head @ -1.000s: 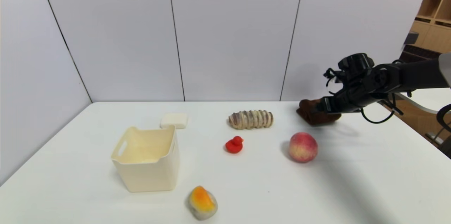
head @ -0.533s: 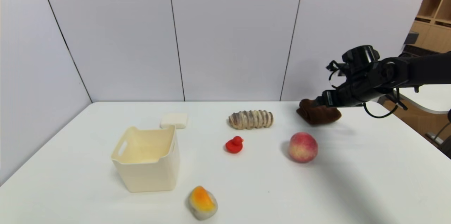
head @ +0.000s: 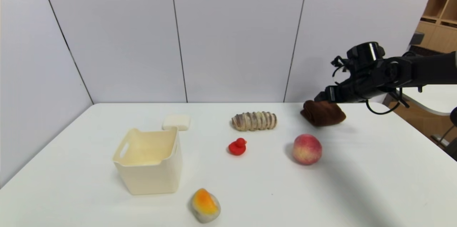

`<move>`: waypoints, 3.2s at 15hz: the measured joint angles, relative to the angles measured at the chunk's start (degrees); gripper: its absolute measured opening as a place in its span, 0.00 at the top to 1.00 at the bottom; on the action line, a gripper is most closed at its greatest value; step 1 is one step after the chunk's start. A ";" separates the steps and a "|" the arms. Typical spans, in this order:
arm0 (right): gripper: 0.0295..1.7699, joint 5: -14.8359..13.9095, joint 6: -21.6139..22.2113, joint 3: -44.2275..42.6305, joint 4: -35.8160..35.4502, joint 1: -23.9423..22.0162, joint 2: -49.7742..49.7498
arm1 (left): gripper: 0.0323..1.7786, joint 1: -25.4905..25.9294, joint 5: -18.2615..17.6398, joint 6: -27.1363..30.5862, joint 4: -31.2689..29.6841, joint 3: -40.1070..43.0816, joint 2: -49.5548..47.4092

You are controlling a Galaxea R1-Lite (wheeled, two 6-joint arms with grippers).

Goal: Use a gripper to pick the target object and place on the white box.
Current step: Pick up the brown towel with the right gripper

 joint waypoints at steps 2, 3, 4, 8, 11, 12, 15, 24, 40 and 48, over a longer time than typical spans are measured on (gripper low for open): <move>0.04 0.02 0.00 -0.16 -0.22 0.13 0.71 | 0.05 0.00 0.00 0.00 0.00 0.00 0.00; 0.04 0.02 -0.01 -0.35 -0.74 0.17 1.21 | 0.05 0.00 0.00 0.00 0.00 0.00 0.00; 0.04 0.02 -0.06 -0.41 -0.85 0.28 1.60 | 0.05 -0.02 0.00 0.00 0.00 0.00 0.00; 0.04 0.02 -0.30 -0.33 -0.50 1.49 2.04 | 0.05 0.00 0.00 0.00 0.00 0.00 0.00; 0.04 -0.16 -0.48 0.24 -0.39 2.23 1.97 | 0.05 0.00 0.00 0.00 -0.02 0.00 0.00; 0.04 -0.28 -0.45 0.35 -0.56 2.26 1.99 | 0.05 0.00 0.00 -0.02 0.00 0.00 0.00; 0.04 -1.95 -0.45 0.44 -2.43 1.88 2.32 | 0.05 0.00 0.00 0.00 0.00 0.00 0.00; 0.04 -2.47 -0.37 0.37 -3.06 -0.28 4.13 | 0.05 0.00 0.00 0.00 0.00 0.00 -0.02; 0.04 -2.06 -0.56 3.25 -7.20 1.33 3.00 | 0.05 0.00 0.00 -0.02 -0.02 0.00 -0.02; 0.04 -3.83 -0.83 3.17 -9.98 0.85 6.56 | 0.05 0.00 0.00 -0.02 0.00 0.00 -0.02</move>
